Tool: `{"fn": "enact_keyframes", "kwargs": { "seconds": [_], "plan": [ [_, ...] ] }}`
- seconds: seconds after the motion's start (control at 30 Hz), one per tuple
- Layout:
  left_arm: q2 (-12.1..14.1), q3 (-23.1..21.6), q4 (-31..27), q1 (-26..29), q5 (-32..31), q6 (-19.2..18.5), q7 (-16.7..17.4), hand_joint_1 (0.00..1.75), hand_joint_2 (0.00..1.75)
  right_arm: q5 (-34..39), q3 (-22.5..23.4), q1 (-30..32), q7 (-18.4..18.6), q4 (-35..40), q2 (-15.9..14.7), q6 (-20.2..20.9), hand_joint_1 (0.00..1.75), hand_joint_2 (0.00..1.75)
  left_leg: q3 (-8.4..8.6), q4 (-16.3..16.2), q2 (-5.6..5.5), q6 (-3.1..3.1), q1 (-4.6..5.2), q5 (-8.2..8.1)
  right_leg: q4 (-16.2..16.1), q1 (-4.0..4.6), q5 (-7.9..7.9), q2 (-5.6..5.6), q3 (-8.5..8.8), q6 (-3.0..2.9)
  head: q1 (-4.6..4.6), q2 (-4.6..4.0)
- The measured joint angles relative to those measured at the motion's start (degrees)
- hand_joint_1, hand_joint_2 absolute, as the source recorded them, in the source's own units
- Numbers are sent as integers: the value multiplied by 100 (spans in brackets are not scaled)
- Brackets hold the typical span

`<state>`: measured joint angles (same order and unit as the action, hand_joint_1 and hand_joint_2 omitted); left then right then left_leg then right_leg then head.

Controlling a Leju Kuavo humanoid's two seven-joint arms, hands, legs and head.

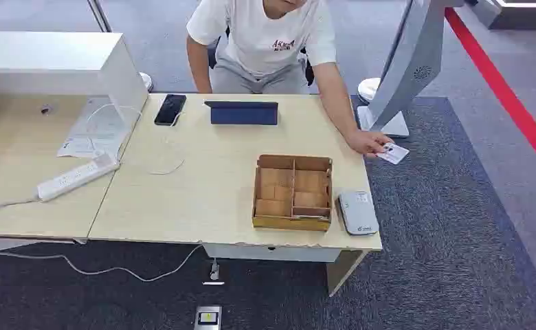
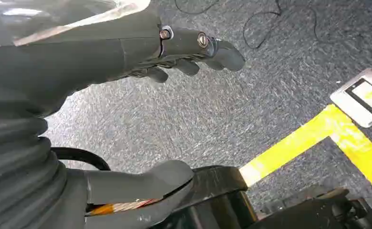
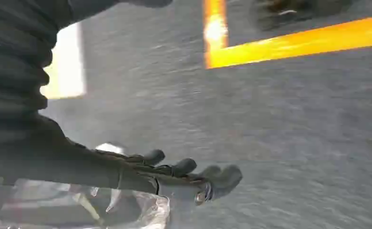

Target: Pass the card to the sensor for recognition and then transmit it.

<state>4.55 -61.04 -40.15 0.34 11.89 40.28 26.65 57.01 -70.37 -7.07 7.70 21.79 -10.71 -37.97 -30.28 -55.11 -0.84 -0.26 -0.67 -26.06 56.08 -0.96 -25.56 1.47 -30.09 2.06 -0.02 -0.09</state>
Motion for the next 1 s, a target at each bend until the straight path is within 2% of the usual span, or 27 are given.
{"fn": "enact_keyframes", "kwargs": {
  "seconds": [0.07,0.17,0.2,0.23,0.3,0.33,0.37,0.47,0.5,0.53,0.6,0.7,0.87,1.0],
  "plan": [
    [-50,140,-11,66,-199,0,90,0,175,481,435,32,-1157,-107,50,-15,0,175,0,0,1,0,0,0,0,0,0,0,0,0,-2,0],
    [-107,304,-74,157,-391,0,149,0,175,1157,1246,45,-3379,-179,260,-17,0,175,-1,0,-1,0,0,0,1,1,0,0,1,0,-2,0],
    [-116,349,-96,182,-422,0,140,0,175,1264,1502,39,-3926,-179,336,-17,0,175,-1,0,-1,0,-1,0,1,1,0,0,2,0,-2,0],
    [-135,404,-114,205,-437,0,120,0,175,1263,1755,17,-4268,-179,387,-17,0,175,-1,0,-1,0,-1,0,2,1,0,0,2,0,-4,0],
    [-173,505,-142,252,-478,0,50,0,175,771,2219,-14,-4621,-133,477,-17,0,175,1,0,-2,-1,-1,1,3,1,0,0,1,0,-7,0],
    [-190,557,-155,275,-513,0,8,0,175,270,2490,-19,-4697,-63,505,-17,0,175,0,0,-4,-1,-1,2,3,2,0,-1,2,0,-4,0],
    [-208,590,-160,290,-537,0,-20,0,175,-586,2825,1,-4579,55,560,-17,0,175,-1,0,-4,-3,-4,4,5,4,0,-1,2,0,-4,0],
    [-238,671,-199,307,-420,-24,-201,0,175,-3733,4035,376,-3798,1138,906,-17,0,175,-3,-1,-14,-6,-23,3,2,23,1,-9,15,-2,4,0],
    [-227,669,-210,263,-253,-83,-342,0,175,-4447,4265,482,-3584,1519,1045,-17,0,175,0,-1,-20,-6,-19,4,3,19,1,-13,7,-2,2,0],
    [-221,662,-230,208,-124,-131,-431,0,175,-4840,4459,580,-3468,1899,1150,-20,0,175,-8,-4,-26,-12,-19,10,4,18,1,-30,4,-2,-7,0],
    [-214,623,-247,41,217,-208,-652,0,175,-5265,4933,616,-3423,2707,1417,-26,0,175,-10,-4,-40,-18,-24,15,4,22,0,-47,2,-3,4,0],
    [-192,485,-247,-144,567,-181,-785,0,175,-5498,5390,742,-3511,3647,1607,-26,0,175,-5,-4,-37,-19,-22,15,4,22,4,-47,9,-8,7,0],
    [-122,190,-254,-305,886,-42,-914,0,175,-5819,5814,997,-3731,5035,1867,-26,0,175,-6,-5,-31,-18,-18,15,2,18,5,-46,6,-8,4,0],
    [-92,37,-254,-360,962,-33,-984,0,175,-5933,5984,1115,-3860,5769,2009,-26,0,175,-6,-5,-27,-17,-16,13,1,16,4,-44,1,-8,4,0]
  ]
}}
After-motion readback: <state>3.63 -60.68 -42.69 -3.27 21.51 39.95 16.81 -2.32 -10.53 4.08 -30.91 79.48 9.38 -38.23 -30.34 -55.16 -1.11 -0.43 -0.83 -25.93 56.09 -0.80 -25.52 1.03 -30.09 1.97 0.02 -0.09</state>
